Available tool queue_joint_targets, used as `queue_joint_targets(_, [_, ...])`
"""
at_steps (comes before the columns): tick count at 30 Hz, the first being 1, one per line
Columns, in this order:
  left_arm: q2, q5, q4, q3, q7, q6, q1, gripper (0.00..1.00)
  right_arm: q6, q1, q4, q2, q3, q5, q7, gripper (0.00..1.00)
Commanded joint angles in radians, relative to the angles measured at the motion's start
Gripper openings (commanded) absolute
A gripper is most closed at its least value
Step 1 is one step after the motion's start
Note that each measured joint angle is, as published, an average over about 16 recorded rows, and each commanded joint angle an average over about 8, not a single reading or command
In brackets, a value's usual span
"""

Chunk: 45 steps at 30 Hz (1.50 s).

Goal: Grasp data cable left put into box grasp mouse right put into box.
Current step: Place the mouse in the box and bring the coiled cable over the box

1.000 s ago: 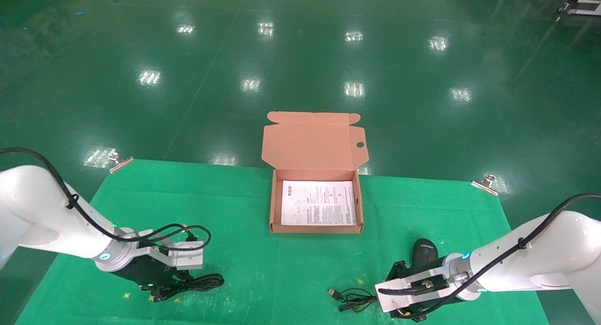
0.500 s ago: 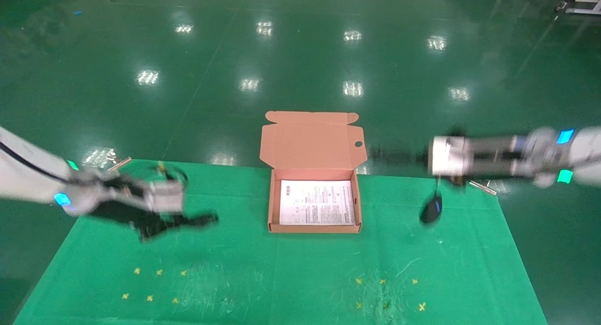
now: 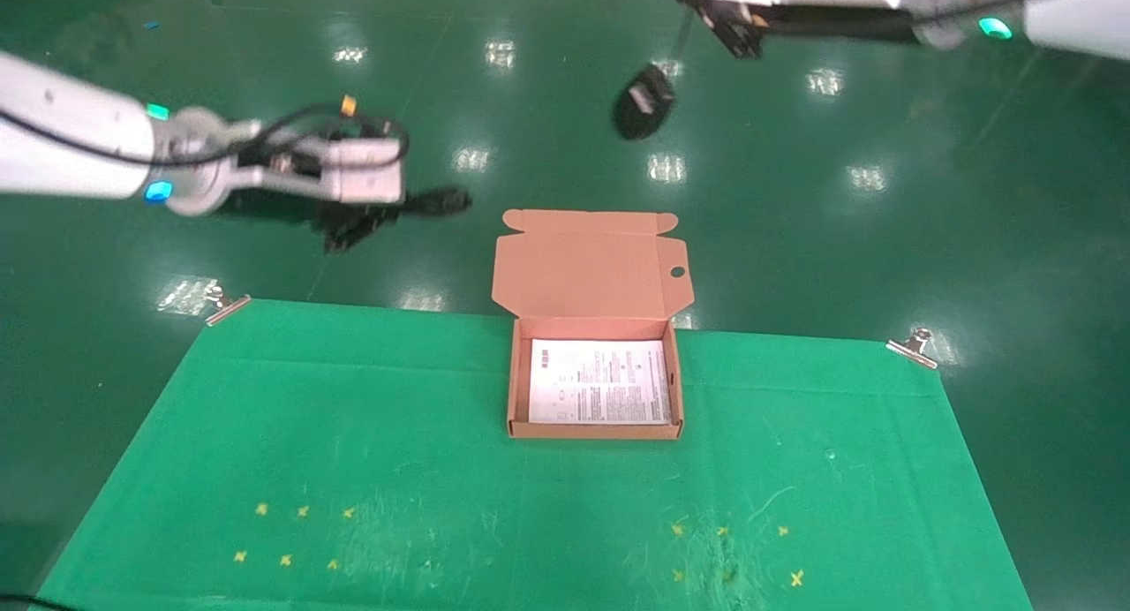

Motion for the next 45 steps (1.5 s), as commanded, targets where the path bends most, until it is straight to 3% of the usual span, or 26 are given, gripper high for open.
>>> queue_joint_targets(1, [0.016,0.018,-0.014,-0.002,-0.025,-0.03,-0.019,0.0,0.015,0.03,-0.017,-0.037,0.002,0.003,-0.009,0.0])
queue_joint_targets(9, [0.052,0.07,-0.012,-0.004,-0.083,-0.105,-0.059,0.0,0.005,0.09,-0.118,-0.117,-0.007,0.014,-0.074,0.0])
queue_joint_targets(20, [0.052,0.079,0.011,0.003,-0.108,-0.094,-0.04,0.0,-0.005,0.103,-0.144,-0.136,-0.016,0.011,-0.095,0.0])
queue_joint_targets(35, [0.075,0.145,0.198,0.07,-0.151,-0.05,0.056,0.0,-0.007,-0.004,-0.251,-0.217,-0.065,-0.011,-0.115,0.0])
queue_joint_targets(45, [0.041,0.164,0.236,0.082,-0.192,-0.017,0.078,0.0,0.04,-0.081,-0.326,-0.257,-0.127,0.012,-0.131,0.0])
